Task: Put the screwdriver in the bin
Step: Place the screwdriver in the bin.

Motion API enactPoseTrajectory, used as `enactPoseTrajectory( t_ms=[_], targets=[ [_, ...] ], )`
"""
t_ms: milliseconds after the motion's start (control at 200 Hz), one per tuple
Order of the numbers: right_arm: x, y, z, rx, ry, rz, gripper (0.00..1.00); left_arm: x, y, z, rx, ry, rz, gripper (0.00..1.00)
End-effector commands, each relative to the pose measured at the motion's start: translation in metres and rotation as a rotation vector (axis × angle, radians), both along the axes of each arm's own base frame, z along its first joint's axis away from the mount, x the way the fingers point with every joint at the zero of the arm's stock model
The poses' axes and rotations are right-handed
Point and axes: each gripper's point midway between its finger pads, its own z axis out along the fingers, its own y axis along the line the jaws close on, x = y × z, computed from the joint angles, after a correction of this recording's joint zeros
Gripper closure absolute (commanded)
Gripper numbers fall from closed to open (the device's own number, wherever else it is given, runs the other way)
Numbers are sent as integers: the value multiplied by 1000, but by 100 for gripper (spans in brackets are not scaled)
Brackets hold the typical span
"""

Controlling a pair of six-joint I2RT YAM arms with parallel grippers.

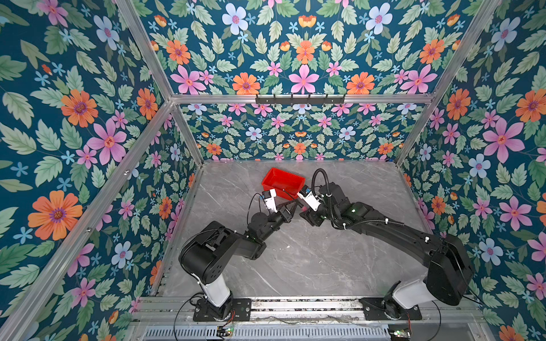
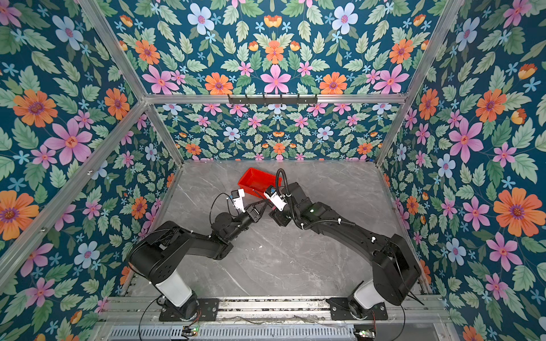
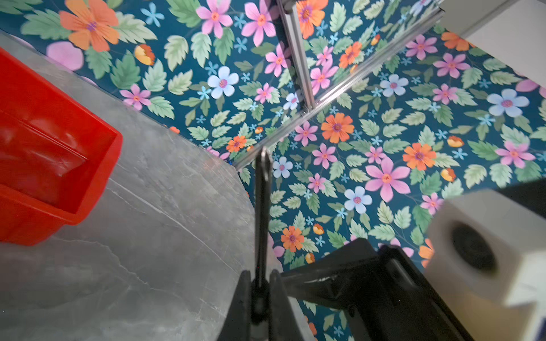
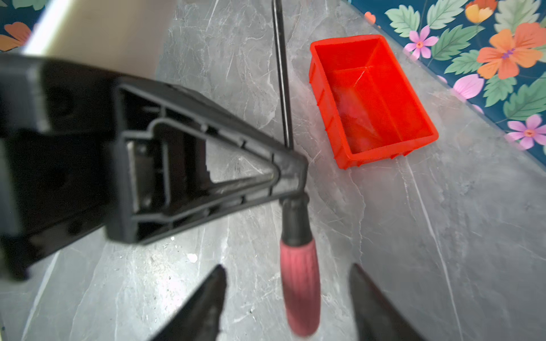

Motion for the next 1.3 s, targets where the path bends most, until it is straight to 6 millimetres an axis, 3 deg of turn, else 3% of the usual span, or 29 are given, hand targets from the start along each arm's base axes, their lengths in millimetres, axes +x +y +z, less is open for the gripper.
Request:
enactPoseTrajectory(
  t_ms=[0, 190, 320, 470, 635, 1020, 1296],
  targets=[
    [8, -2, 18, 36, -81, -31, 13, 24, 13, -2, -37, 64, 130, 100],
    [7, -5, 31, 74, -145, -32, 1, 68, 32, -21, -126, 196, 301, 100],
    [6, -6, 36, 84, -163, -32, 1, 96, 51, -42, -146, 282, 409, 100],
    [4, -9, 34, 78, -164, -36, 1, 125, 71, -67, -39, 413, 528, 100],
    [1, -12, 30, 74, -159, -40, 1, 151, 83, -79, 24, 531, 606, 100],
    [0, -19, 34, 71, -179, -59, 1, 183, 83, -110, 176, 784, 665, 100],
    [-1, -22, 35, 68, -184, -67, 1, 190, 69, -126, 225, 861, 624, 100]
  ],
)
